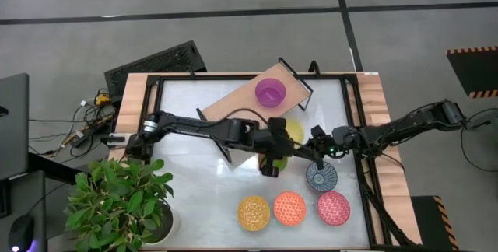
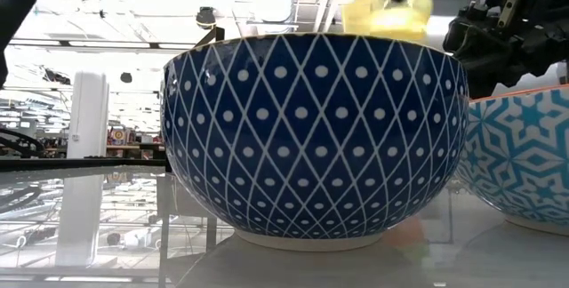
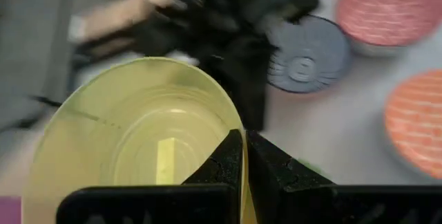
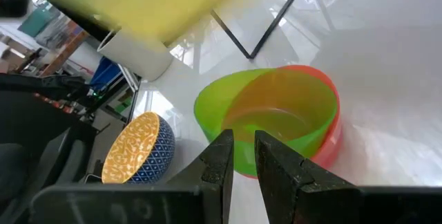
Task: Place and stack bowls onto a shelf
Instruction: Stack the yellow bowl on top of the purple bowl on the shelf
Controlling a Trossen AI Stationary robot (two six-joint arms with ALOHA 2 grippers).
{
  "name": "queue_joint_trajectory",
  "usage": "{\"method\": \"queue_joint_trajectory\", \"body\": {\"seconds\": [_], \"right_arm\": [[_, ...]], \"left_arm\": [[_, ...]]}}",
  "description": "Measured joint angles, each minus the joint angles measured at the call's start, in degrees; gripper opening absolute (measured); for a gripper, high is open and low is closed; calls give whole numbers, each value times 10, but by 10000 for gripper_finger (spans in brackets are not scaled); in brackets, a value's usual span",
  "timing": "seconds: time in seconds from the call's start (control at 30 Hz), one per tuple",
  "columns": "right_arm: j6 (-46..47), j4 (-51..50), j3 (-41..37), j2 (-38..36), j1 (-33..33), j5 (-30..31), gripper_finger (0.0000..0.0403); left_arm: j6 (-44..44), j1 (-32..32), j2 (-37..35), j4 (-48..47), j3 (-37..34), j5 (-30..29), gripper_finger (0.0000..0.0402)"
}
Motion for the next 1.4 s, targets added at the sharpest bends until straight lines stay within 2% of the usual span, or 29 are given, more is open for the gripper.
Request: {"method": "queue_joint_trajectory", "body": {"seconds": [0.17, 0.3, 0.5, 0.67, 0.87, 1.03, 1.27, 1.4], "right_arm": [[0, 0, 0, 0, -1, 0, 86], [0, -3, 0, 0, -7, 0, 86], [0, -3, 0, 0, -11, 0, 86], [0, -5, 0, 0, -11, 0, 86], [-1, -5, 0, 0, -11, 0, 86], [-3, -5, 0, 0, -17, 0, 86], [-4, -5, 0, 0, -34, 0, 86], [-4, -6, 0, 0, -34, -1, 86]], "left_arm": [[57, 8, -34, 15, 0, -108, 0], [55, 49, -45, 18, 0, -137, 0], [35, 122, -40, 18, 0, -125, 0], [12, 161, -39, 17, 0, -53, 0], [19, 163, -38, 18, -15, -21, 0], [11, 163, -38, 17, -55, -33, 0], [11, 165, -37, 19, -55, -40, 0], [8, 167, -37, 22, -56, -22, 0]]}}
